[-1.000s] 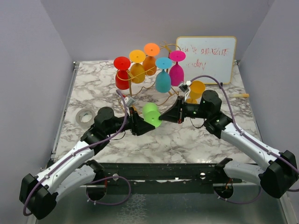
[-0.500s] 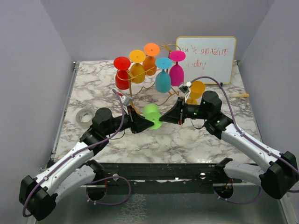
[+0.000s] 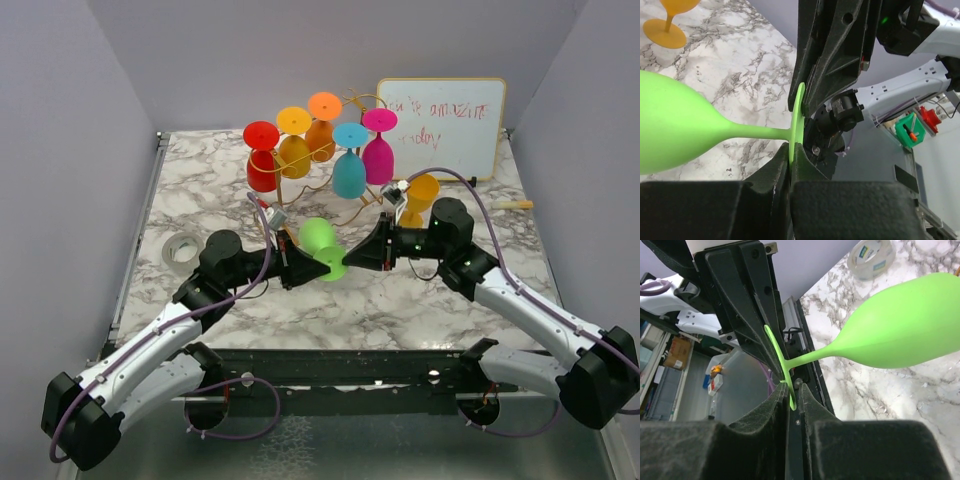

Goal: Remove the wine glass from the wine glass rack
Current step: Place the wine glass at the center of the board.

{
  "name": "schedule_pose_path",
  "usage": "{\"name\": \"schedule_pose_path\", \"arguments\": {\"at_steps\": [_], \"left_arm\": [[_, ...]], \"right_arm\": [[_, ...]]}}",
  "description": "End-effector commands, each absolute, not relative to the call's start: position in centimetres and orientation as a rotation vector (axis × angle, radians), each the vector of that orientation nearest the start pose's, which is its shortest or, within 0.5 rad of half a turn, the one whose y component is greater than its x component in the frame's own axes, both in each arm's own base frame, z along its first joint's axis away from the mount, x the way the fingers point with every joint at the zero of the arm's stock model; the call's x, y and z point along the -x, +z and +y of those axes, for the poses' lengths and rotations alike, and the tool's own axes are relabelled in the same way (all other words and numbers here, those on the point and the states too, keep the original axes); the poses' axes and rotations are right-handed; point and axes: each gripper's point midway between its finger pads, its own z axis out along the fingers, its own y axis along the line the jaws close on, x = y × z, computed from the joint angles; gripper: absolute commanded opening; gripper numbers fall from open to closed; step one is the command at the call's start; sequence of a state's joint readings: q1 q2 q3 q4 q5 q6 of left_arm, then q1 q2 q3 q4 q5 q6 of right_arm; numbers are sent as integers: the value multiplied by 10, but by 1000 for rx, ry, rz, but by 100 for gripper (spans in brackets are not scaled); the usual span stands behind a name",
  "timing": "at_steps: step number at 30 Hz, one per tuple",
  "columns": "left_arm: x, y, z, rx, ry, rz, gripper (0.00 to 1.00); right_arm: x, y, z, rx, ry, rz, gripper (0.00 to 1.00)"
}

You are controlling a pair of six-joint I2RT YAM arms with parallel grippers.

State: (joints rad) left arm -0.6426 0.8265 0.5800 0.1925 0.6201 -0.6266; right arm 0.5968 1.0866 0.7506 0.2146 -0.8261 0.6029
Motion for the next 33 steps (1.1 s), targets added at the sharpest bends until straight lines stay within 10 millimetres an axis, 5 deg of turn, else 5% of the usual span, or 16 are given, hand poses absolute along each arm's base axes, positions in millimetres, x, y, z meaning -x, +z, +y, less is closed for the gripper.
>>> {"name": "schedule_pose_path", "arguments": {"at_steps": [1, 7, 16, 24, 29, 33], "left_arm": [[-138, 250, -275, -717, -1503, 1689, 0], [-119, 233, -272, -851, -1523, 1664, 0], [-100, 224, -267, -1101, -1472, 1481, 0], [-80, 224, -260, -1327, -1407, 1212, 0], [-76, 229, -254, -1384, -1285, 1038, 0], [-79, 218, -255, -1399, -1288, 1075, 0]], "right_arm": [[-182, 273, 295, 672, 1493, 1836, 21], [-189, 282, 281, 584, 1371, 1852, 53], [-244, 258, 231, 132, 907, 2111, 93], [-261, 274, 204, -95, 848, 1926, 100], [-269, 232, 159, -344, 713, 1811, 100], [-265, 239, 162, -255, 731, 1765, 100]]}}
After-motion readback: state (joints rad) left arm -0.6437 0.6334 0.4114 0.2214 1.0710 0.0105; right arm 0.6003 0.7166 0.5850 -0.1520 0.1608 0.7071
